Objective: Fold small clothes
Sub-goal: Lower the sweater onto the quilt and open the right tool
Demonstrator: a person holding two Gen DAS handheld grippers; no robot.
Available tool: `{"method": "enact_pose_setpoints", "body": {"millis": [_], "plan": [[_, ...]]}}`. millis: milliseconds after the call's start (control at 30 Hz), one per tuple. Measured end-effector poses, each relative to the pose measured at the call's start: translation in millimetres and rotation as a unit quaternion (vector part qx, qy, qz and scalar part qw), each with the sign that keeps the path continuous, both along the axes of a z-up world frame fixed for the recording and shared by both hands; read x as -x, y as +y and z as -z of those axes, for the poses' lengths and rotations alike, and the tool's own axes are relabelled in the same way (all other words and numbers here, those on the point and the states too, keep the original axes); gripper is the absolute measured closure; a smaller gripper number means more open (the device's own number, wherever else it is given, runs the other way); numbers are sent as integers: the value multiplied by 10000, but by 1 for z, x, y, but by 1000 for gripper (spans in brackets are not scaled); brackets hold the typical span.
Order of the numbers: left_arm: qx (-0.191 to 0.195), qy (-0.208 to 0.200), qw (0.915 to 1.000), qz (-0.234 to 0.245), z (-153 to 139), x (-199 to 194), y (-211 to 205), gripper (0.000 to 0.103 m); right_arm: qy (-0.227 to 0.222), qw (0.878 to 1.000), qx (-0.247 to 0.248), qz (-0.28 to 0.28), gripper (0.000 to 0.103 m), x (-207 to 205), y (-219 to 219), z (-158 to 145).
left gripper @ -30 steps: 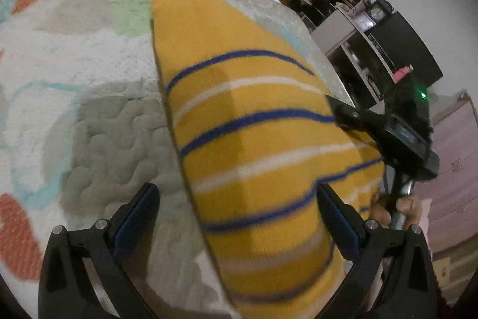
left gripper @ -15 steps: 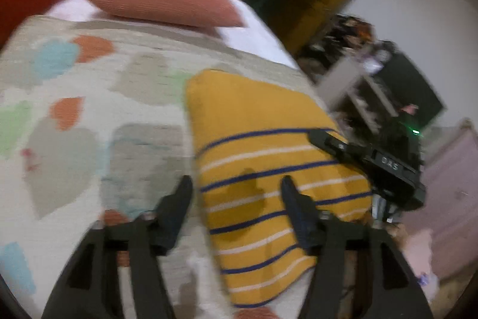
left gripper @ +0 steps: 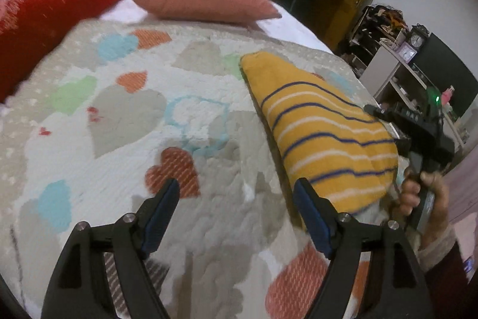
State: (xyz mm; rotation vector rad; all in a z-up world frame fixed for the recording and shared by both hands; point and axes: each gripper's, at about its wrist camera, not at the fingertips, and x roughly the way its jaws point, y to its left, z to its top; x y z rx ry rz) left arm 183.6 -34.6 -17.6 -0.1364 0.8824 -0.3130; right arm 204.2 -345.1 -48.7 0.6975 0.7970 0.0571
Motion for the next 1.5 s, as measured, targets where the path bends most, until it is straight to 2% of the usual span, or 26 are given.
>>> {"method": "enact_pose_setpoints", "body": {"millis": [100,200,300,400,567,700,767,800,833,933,1000,1033,1133,1167,1200,1233,1267,1333,1400,1433,1500], "plan": [[-272,-401,9987,-129,-17,26,2,22,-268,9987,406,120,32,19,2,-26],[-337,-634,9969,-332,-30,49,7,17,-519,9959,720,143,32,40,5,-52],[-257,-747,9958,-454,-37,68,13,12,-665,9934,915,174,31,60,8,-70],[-191,-684,9966,-408,-35,74,14,9,-640,9926,1027,120,31,73,11,-74],[105,-66,9998,-144,-17,59,11,9,-360,9956,861,-3,31,80,13,-57],[265,227,9994,-54,-2,45,3,9,-225,9974,681,-53,31,88,16,-36],[284,324,9991,-23,3,35,-5,9,-363,9963,776,14,40,95,21,-36],[336,339,9989,1,4,30,-10,9,-542,9955,783,20,53,100,25,-41],[376,341,9987,29,4,26,-16,9,-662,9950,748,-40,57,102,28,-45],[390,261,9988,115,5,11,-32,9,-945,9930,516,-479,57,97,45,-54],[236,248,9993,153,12,-3,-48,9,-860,9922,129,-898,57,81,55,-45],[165,305,9993,160,17,-8,-52,9,-734,9930,21,-922,58,73,56,-36],[56,805,9964,242,45,-22,-63,9,-157,9994,-107,-295,60,61,39,-1],[176,978,9948,206,53,-22,-61,8,-103,9993,-352,24,60,66,26,9],[247,981,9947,172,54,-20,-58,8,-161,9977,-625,212,60,72,16,15],[284,944,9950,144,52,-16,-55,8,-163,9963,-750,379,48,79,8,18],[260,918,9953,162,49,-12,-52,8,17,9958,-565,722,42,89,-1,20],[275,768,9965,170,40,-2,-46,8,16,9938,-561,962,40,106,-14,22],[119,307,9994,123,22,20,-40,8,-74,9918,-787,1000,40,128,-21,21],[26,128,9999,86,15,26,-38,8,-131,9922,-711,1015,40,139,-21,17],[-291,-539,9981,-87,-8,54,-34,8,-260,9946,-270,972,40,161,-12,2]]}}
